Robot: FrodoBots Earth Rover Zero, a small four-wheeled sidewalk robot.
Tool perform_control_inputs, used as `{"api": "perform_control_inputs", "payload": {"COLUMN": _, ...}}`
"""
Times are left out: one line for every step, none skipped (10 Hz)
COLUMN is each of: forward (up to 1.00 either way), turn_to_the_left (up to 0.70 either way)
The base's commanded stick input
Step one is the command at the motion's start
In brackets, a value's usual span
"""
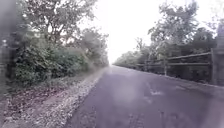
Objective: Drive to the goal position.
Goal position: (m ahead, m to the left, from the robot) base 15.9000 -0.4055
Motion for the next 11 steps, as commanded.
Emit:
{"api": "perform_control_inputs", "payload": {"forward": 1.0, "turn_to_the_left": 0.0}}
{"api": "perform_control_inputs", "payload": {"forward": 1.0, "turn_to_the_left": 0.0}}
{"api": "perform_control_inputs", "payload": {"forward": 1.0, "turn_to_the_left": 0.0}}
{"api": "perform_control_inputs", "payload": {"forward": 1.0, "turn_to_the_left": 0.0}}
{"api": "perform_control_inputs", "payload": {"forward": 1.0, "turn_to_the_left": 0.0}}
{"api": "perform_control_inputs", "payload": {"forward": 1.0, "turn_to_the_left": 0.0}}
{"api": "perform_control_inputs", "payload": {"forward": 1.0, "turn_to_the_left": 0.0}}
{"api": "perform_control_inputs", "payload": {"forward": 1.0, "turn_to_the_left": 0.0}}
{"api": "perform_control_inputs", "payload": {"forward": 1.0, "turn_to_the_left": 0.0}}
{"api": "perform_control_inputs", "payload": {"forward": 1.0, "turn_to_the_left": 0.0}}
{"api": "perform_control_inputs", "payload": {"forward": 1.0, "turn_to_the_left": 0.0}}
